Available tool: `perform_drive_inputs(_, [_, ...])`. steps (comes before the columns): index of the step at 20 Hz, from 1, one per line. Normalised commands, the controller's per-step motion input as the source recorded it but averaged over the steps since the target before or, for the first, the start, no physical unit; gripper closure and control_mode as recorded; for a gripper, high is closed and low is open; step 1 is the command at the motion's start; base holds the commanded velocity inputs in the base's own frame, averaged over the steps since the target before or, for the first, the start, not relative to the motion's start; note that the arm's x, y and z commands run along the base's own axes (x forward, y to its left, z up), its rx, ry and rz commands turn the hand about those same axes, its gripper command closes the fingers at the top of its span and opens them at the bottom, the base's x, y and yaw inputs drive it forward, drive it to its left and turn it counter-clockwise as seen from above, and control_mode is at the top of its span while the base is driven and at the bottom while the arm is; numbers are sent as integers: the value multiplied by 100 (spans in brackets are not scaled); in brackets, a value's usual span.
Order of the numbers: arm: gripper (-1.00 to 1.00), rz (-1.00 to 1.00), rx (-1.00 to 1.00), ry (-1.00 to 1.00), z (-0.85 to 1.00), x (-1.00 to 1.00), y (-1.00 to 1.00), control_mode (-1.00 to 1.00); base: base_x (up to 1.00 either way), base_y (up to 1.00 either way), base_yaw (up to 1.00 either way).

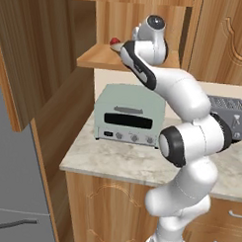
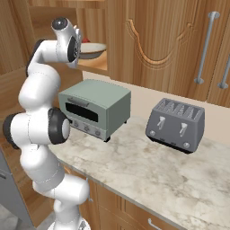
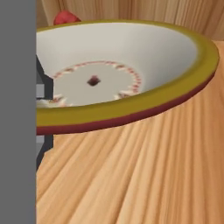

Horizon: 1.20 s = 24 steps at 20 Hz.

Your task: Pick the mug and place it in the sink. Pick the bowl and place it in the open cabinet and then close the cabinet.

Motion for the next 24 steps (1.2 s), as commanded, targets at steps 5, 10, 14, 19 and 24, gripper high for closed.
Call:
perform_drive_inputs(5, [-100,0,0,-9,0,-12,0,-100,0,0,0])
perform_drive_inputs(10, [-100,0,0,-9,4,-27,0,-100,0,0,0])
perform_drive_inputs(14, [-100,0,0,-19,4,-91,0,-100,0,0,0])
perform_drive_inputs(19, [-100,0,1,-9,42,-100,-9,-100,0,0,0])
perform_drive_inputs(24, [-100,0,1,-1,14,-100,-26,-100,0,0,0])
